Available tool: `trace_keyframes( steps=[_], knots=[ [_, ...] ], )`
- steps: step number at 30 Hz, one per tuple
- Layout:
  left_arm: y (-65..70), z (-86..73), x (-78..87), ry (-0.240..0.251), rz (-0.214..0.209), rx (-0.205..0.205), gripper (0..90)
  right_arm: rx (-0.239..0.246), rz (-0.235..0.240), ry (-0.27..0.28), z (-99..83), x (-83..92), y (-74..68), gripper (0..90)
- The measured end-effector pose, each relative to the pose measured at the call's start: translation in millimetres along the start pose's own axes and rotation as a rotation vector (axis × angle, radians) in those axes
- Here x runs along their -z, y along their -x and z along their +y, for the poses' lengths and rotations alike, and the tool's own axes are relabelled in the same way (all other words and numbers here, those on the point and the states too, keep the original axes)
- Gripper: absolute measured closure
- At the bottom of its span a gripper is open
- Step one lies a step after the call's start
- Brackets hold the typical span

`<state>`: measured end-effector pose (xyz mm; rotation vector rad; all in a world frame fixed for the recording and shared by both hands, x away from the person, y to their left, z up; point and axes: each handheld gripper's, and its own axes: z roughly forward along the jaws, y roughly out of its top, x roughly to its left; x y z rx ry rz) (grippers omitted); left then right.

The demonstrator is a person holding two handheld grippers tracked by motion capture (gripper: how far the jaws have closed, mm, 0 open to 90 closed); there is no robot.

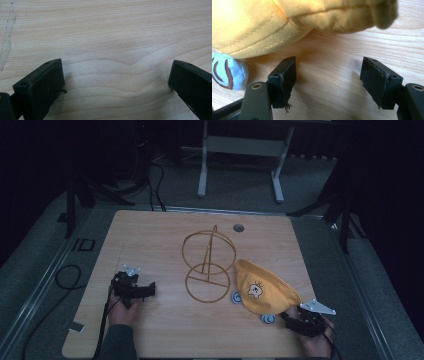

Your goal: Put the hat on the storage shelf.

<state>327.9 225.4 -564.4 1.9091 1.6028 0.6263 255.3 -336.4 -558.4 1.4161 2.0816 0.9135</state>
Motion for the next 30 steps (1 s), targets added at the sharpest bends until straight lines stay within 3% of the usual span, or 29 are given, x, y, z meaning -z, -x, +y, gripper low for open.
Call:
trace_keyframes(
  steps=[10,17,21,26,30],
  knots=[
    [0.0,0.0,0.0,0.000,0.000,0.000,0.4,0.013,0.014,-0.030,1.0,4.8,-3.1,38.5],
    [0.0,0.0,0.0,0.000,0.000,0.000,0.4,0.091,0.042,-0.037,1.4,15.8,-11.8,49.3],
    [0.0,0.0,0.0,0.000,0.000,0.000,0.4,0.119,0.062,-0.015,2.9,23.1,-16.7,60.1],
    [0.0,0.0,0.0,0.000,0.000,0.000,0.4,0.186,0.109,-0.023,6.8,32.3,-26.6,84.2],
    [0.0,0.0,0.0,0.000,0.000,0.000,0.4,0.226,0.138,-0.030,8.0,37.4,-34.4,89.6]
  ],
)
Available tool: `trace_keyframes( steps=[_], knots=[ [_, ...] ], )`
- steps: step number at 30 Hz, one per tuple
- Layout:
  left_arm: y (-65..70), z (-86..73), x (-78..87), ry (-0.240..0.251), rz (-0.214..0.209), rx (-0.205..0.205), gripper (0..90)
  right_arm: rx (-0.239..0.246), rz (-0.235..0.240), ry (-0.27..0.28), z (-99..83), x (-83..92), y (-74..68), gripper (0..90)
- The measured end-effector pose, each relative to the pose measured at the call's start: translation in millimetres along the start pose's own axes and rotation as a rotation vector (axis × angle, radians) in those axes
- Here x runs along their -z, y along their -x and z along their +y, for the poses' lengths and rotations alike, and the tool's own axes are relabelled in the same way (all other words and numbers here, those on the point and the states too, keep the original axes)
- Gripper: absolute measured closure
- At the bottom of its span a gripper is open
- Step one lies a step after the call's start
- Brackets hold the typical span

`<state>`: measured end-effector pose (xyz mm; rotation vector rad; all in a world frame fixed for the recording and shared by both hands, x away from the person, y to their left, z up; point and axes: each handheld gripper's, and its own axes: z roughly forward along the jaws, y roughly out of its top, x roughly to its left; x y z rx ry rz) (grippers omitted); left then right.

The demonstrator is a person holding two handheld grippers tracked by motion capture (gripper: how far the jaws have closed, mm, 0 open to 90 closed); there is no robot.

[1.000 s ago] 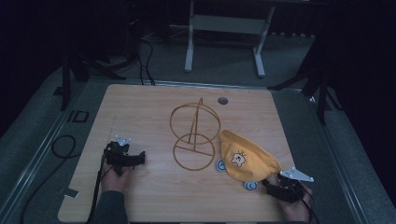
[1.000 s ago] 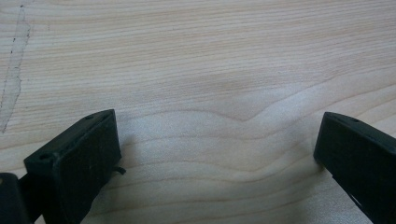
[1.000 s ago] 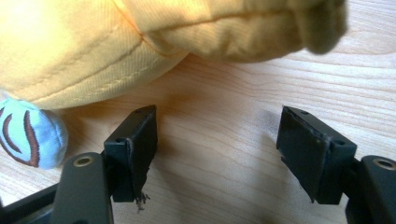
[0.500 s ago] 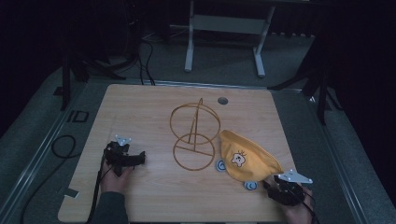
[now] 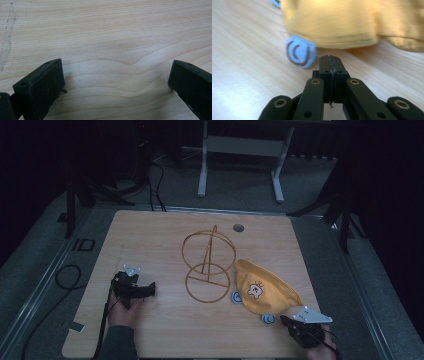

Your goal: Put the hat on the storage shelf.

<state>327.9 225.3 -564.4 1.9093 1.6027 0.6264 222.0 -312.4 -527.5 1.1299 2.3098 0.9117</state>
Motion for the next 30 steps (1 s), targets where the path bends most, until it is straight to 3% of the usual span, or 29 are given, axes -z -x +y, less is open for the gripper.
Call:
trace_keyframes(
  steps=[7,9,11,17,20,25,27,30],
  knots=[
    [0.0,0.0,0.0,0.000,0.000,0.000,0.4,0.017,0.053,0.019,-0.3,5.5,-18.9,89.6],
    [0.0,0.0,0.0,0.000,0.000,0.000,0.4,0.013,0.087,0.034,0.3,5.6,-24.4,89.5],
    [0.0,0.0,0.0,0.000,0.000,0.000,0.4,0.016,0.103,0.043,1.7,3.4,-29.9,85.9],
    [0.0,0.0,0.0,0.000,0.000,0.000,0.4,-0.002,0.068,0.051,7.8,-10.0,-32.8,72.9],
    [0.0,0.0,0.0,0.000,0.000,0.000,0.4,-0.017,0.039,0.036,9.5,-15.7,-29.4,68.4],
    [0.0,0.0,0.0,0.000,0.000,0.000,0.4,-0.062,-0.016,0.009,10.5,-22.5,-22.5,52.9],
    [0.0,0.0,0.0,0.000,0.000,0.000,0.4,-0.065,-0.020,0.005,10.8,-26.2,-21.0,46.6],
    [0.0,0.0,0.0,0.000,0.000,0.000,0.4,-0.072,-0.069,-0.017,11.7,-33.7,-17.4,41.4]
  ],
)
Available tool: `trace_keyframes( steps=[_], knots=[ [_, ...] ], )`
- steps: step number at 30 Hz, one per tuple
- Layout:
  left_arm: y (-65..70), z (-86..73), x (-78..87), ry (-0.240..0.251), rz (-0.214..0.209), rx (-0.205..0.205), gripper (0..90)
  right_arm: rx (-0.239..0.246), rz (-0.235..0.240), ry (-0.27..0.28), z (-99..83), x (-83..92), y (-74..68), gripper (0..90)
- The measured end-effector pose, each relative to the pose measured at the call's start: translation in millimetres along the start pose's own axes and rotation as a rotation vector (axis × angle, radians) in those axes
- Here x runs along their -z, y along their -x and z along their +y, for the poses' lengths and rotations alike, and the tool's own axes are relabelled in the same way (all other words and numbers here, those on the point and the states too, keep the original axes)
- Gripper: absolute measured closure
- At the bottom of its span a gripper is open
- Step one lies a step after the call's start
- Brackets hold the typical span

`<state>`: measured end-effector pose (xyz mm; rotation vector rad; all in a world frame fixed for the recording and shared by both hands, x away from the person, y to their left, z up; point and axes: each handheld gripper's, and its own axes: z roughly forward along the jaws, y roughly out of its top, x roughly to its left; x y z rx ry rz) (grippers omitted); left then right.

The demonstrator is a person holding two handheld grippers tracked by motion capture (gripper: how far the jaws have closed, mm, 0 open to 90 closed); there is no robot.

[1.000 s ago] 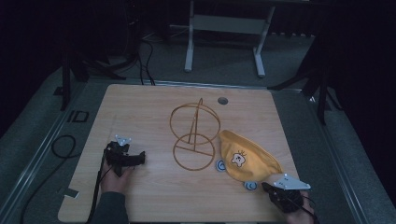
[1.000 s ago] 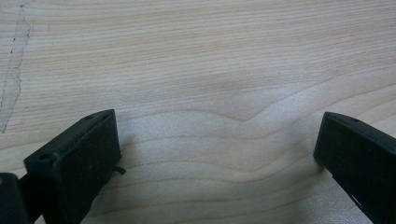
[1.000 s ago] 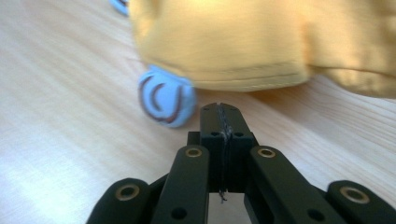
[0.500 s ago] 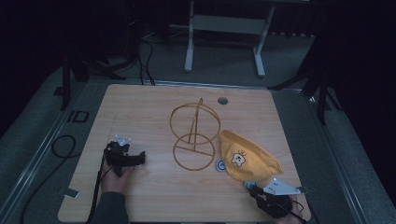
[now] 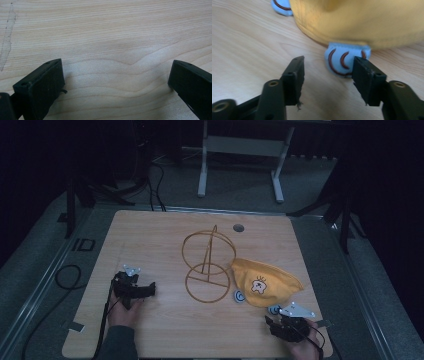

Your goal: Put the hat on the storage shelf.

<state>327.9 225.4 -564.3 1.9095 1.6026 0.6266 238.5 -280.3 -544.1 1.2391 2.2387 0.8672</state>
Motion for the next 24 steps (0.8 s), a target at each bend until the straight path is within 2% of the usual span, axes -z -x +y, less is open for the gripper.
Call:
trace_keyframes(
  steps=[3,12,17,21,24],
  knots=[
    [0.0,0.0,0.0,0.000,0.000,0.000,0.4,-0.010,-0.019,-0.011,1.0,-5.2,3.1,38.8],
    [0.0,0.0,0.0,0.000,0.000,0.000,0.4,-0.033,-0.127,-0.011,8.8,-18.0,19.7,34.1],
    [0.0,0.0,0.0,0.000,0.000,0.000,0.4,-0.046,-0.115,-0.008,10.4,-22.0,26.8,37.4],
    [0.0,0.0,0.0,0.000,0.000,0.000,0.4,-0.061,-0.078,-0.001,11.3,-23.4,28.5,47.0],
    [0.0,0.0,0.0,0.000,0.000,0.000,0.4,-0.066,-0.070,0.000,11.8,-23.6,28.6,54.4]
  ],
)
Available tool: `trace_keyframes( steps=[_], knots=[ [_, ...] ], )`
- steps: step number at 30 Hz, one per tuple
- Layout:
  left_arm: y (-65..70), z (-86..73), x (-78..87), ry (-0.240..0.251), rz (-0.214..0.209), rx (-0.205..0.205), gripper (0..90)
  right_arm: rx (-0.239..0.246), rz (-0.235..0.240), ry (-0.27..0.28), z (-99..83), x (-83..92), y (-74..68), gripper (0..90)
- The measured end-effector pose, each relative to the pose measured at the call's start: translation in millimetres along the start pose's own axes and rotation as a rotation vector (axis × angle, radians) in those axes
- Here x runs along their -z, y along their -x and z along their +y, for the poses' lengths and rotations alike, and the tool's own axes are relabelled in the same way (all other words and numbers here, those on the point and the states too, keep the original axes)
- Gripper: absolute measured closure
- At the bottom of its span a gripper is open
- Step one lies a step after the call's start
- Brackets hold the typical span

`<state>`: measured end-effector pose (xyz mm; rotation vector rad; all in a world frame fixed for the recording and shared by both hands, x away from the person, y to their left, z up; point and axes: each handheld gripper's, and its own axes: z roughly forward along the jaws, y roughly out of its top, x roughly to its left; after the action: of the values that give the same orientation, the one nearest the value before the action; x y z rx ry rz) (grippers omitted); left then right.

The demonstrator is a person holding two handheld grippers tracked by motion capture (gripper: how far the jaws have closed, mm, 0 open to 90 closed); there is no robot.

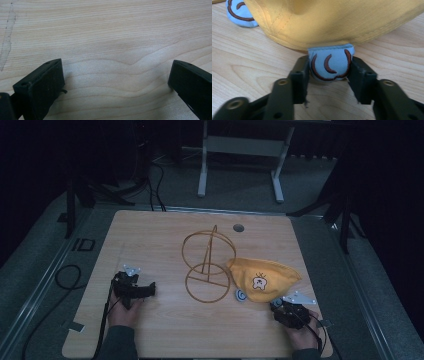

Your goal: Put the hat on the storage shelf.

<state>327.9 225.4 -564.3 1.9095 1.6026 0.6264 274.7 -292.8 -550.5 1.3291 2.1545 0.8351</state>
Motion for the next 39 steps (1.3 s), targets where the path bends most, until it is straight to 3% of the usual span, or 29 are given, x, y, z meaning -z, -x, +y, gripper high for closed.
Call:
trace_keyframes(
  steps=[5,20,23,25,32,39],
  knots=[
    [0.0,0.0,0.0,0.000,0.000,0.000,0.4,0.023,-0.003,0.011,1.8,2.4,-2.1,62.0],
    [0.0,0.0,0.0,0.000,0.000,0.000,0.4,0.062,0.027,0.099,22.3,22.0,-7.8,65.9],
    [0.0,0.0,0.0,0.000,0.000,0.000,0.4,0.046,0.026,0.120,27.8,25.6,-7.7,69.2],
    [0.0,0.0,0.0,0.000,0.000,0.000,0.4,0.032,0.035,0.135,32.0,28.5,-6.8,77.4],
    [0.0,0.0,0.0,-0.001,0.000,0.000,0.4,0.065,0.051,0.155,47.2,34.0,-6.6,80.8],
    [0.0,0.0,0.0,-0.001,0.000,0.000,0.4,0.055,0.095,0.205,57.5,42.7,-8.3,82.3]
  ],
)
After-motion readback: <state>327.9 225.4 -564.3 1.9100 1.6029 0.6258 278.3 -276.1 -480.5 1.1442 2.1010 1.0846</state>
